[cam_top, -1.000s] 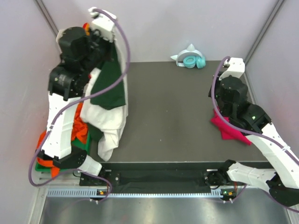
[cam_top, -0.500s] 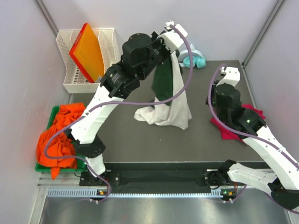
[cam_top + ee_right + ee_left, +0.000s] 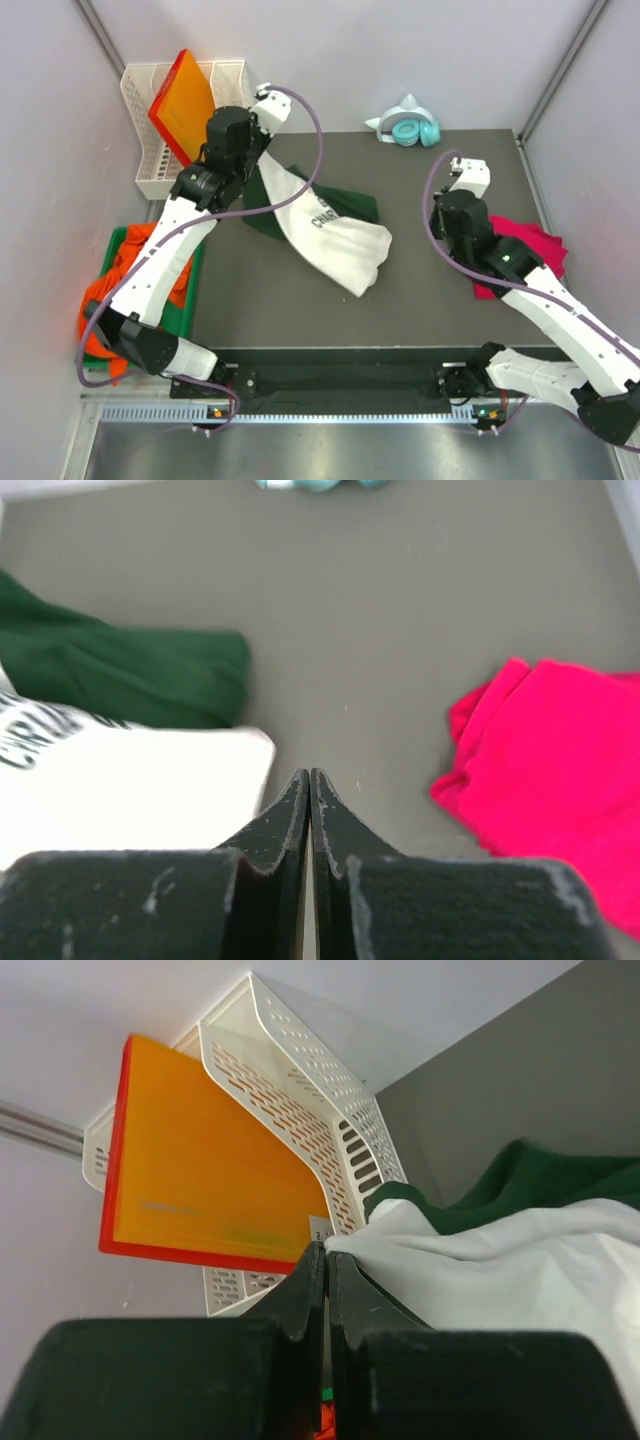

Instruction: Fold and stack the t-shirts

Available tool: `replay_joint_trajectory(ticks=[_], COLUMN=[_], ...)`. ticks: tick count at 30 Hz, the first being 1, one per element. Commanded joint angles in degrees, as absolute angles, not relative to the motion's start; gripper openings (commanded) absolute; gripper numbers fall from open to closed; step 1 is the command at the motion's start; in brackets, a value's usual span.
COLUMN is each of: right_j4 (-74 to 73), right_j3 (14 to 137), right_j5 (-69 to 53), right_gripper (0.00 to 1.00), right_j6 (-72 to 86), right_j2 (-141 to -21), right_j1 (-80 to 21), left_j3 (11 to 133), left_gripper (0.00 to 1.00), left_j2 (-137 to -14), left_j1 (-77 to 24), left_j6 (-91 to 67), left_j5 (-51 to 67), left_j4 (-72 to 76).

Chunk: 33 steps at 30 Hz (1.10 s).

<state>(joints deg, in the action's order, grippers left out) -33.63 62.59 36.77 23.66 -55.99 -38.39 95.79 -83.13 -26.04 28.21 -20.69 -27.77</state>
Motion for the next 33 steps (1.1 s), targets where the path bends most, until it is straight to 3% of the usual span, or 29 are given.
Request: replay_joint_trajectory(ticks=[1,5,11,16,23,33], right_j4=[-29.0,-26.5,-21.7,-19.2,-17.0,-15.4], right_j3=[59.7,57.0,52.4,51.4,53.0,49.7], right_j5=[33.4,31.4,27.2,27.4,29.8,30.8], right_gripper=[0.0,0.04,0.28,0.34,0.63,0.64], right_j6=[25.9,27.3,30.0,34.6,41.2,45.5], right_j2=[-58.4,-60.6,-65.5,-75.0,-83.4,-84.6], right_j1=[-38.6,-39.5,-46.0,-55.7,-65.3,-67.1], left_j3=[90.9,87.8,85.1,84.6,80.7,78.3], left_gripper=[0.0,0.0,0.0,0.0,0.0,0.0], left_j2=[-79.3,-79.7,-79.9,-79.6,-76.4,-73.8], left_j1=[-25.5,-25.0,-25.0,-25.0,-25.0,-25.0], left_j6=[27.8,27.2,26.3,25.0,25.0,24.5], left_j5=[-21.0,-21.1,-20.5,-20.5,-20.5,-20.6], left_j4=[-19.9,-19.9,-19.1,-19.6,-20.0,-20.8])
